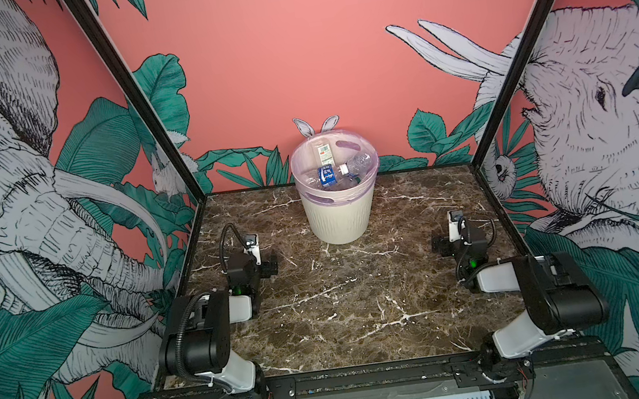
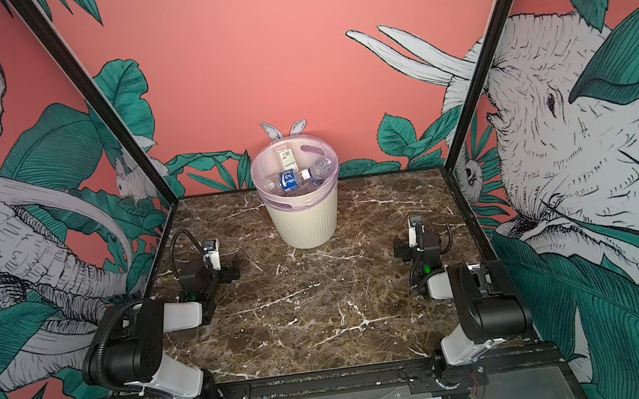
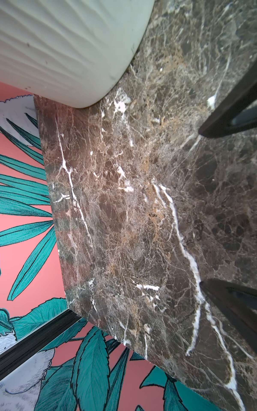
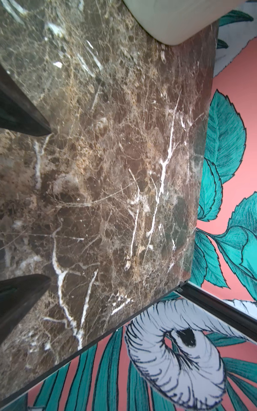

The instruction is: Throw the plastic bottles in the bin

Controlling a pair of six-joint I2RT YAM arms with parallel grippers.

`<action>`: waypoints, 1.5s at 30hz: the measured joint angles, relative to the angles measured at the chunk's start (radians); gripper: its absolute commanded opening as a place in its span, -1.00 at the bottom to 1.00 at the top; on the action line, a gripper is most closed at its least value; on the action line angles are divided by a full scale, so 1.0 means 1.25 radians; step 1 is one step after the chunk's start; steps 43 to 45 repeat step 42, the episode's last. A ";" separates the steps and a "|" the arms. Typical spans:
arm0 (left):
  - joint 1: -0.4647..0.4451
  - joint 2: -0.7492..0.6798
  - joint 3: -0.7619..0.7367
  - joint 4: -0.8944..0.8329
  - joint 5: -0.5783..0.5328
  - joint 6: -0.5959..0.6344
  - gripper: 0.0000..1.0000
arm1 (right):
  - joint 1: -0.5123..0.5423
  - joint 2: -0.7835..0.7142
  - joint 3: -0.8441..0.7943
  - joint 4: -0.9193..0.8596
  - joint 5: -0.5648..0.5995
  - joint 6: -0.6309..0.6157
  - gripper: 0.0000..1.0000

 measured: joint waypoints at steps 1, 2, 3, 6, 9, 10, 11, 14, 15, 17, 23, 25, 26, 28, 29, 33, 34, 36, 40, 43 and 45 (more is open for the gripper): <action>0.000 0.000 0.000 0.000 0.000 0.000 0.99 | 0.000 0.000 0.000 -0.001 0.001 0.001 0.97; 0.000 0.000 0.000 0.000 0.000 0.000 0.99 | -0.001 0.000 0.000 0.000 0.001 0.002 0.98; 0.000 0.000 0.000 0.000 0.000 0.000 0.99 | -0.001 0.000 0.000 0.000 0.002 0.004 0.97; 0.000 0.000 0.000 0.000 0.000 0.000 0.99 | 0.000 0.000 0.000 -0.001 0.003 0.007 0.98; 0.000 0.000 0.000 0.000 0.000 0.000 0.99 | -0.001 0.000 0.000 -0.001 0.003 0.009 0.98; 0.000 0.000 0.000 0.000 0.000 0.000 0.99 | -0.001 0.000 0.000 -0.001 0.003 0.010 0.97; 0.000 0.000 0.000 0.000 0.000 0.000 0.99 | -0.001 0.000 0.000 -0.001 0.003 0.010 0.97; 0.000 0.000 0.000 0.000 0.000 0.000 0.99 | 0.000 0.000 0.000 -0.001 0.003 0.010 0.97; 0.000 0.000 0.000 0.000 0.000 0.000 0.99 | -0.001 0.000 0.000 -0.001 0.003 0.010 0.98; 0.001 0.000 0.000 0.000 0.000 0.000 0.99 | -0.001 0.000 0.000 -0.001 0.003 0.010 0.97; 0.003 0.000 0.000 0.000 0.000 0.000 0.99 | -0.001 0.000 0.000 -0.001 0.003 0.010 0.97; 0.003 0.000 0.000 0.000 0.000 0.000 0.99 | -0.001 0.000 0.000 -0.001 0.003 0.011 0.98; 0.003 0.000 0.000 0.000 0.000 0.000 0.99 | -0.001 0.000 0.000 -0.001 0.003 0.011 0.97; 0.003 0.000 0.000 0.000 0.000 0.000 0.99 | -0.001 0.000 0.000 -0.001 0.003 0.011 0.97; 0.003 0.000 0.000 0.000 0.000 0.000 0.99 | -0.001 0.000 0.000 -0.001 0.003 0.011 0.98; 0.003 0.000 0.000 0.000 0.000 0.000 0.99 | -0.001 0.000 0.000 -0.001 0.003 0.011 0.98; 0.003 0.000 0.000 0.000 0.000 0.000 0.99 | -0.001 0.000 0.000 -0.001 0.003 0.011 0.97; 0.003 0.000 0.000 0.000 0.000 0.000 0.99 | -0.001 0.000 0.000 -0.001 0.003 0.012 0.98; 0.003 0.000 0.000 0.000 0.000 0.000 0.99 | -0.001 0.000 0.000 -0.001 0.003 0.012 0.97; 0.003 0.000 0.000 0.000 0.000 0.000 0.99 | -0.001 0.000 0.000 -0.001 0.003 0.012 0.98; 0.003 0.000 0.000 0.000 0.000 0.000 0.99 | -0.001 0.000 0.000 -0.001 0.003 0.012 0.98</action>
